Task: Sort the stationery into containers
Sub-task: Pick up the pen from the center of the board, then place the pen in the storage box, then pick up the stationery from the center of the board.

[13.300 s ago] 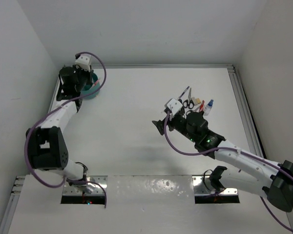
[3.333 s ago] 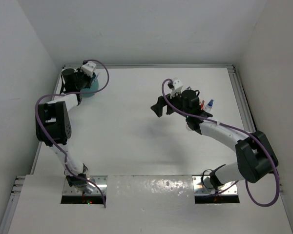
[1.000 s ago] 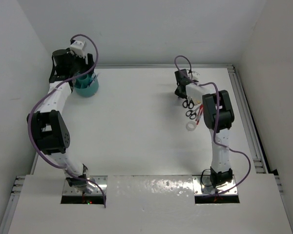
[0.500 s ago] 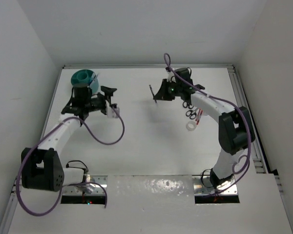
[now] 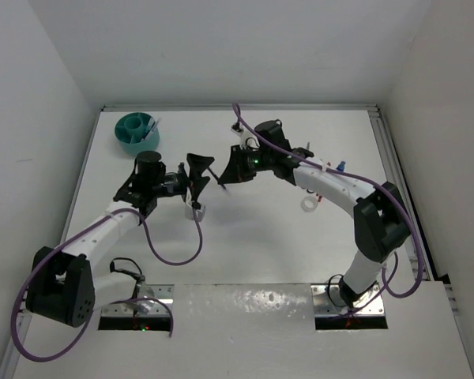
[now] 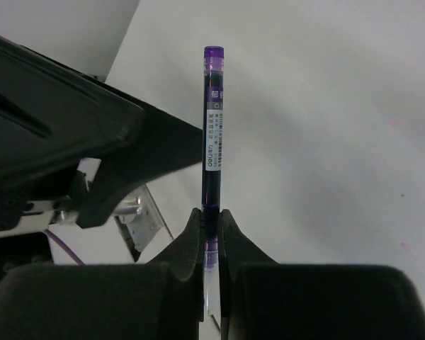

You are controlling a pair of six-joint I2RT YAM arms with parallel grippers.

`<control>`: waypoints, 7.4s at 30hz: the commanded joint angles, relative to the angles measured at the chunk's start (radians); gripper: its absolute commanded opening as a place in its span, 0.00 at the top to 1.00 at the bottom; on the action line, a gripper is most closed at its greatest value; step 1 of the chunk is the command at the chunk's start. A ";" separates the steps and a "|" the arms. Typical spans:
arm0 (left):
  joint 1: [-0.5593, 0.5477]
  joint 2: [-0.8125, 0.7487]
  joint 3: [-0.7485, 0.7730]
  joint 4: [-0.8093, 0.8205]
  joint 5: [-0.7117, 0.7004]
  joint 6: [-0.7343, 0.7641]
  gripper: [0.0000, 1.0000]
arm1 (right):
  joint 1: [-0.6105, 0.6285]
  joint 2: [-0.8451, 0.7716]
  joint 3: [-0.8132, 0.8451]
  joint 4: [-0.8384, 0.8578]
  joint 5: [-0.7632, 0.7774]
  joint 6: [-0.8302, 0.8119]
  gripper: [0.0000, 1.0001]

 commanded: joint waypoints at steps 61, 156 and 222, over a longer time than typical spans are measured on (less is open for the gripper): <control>0.580 0.688 0.485 0.671 0.048 -1.514 1.00 | -0.280 -0.080 0.139 0.146 0.066 0.036 0.36; 0.148 -0.232 0.206 -0.177 -0.400 -1.530 0.41 | -0.452 -0.411 -0.468 -0.264 0.738 0.170 0.66; -0.001 -0.094 -0.014 0.242 -0.162 -1.918 0.22 | 0.307 -0.199 -0.241 0.505 0.842 -0.258 1.00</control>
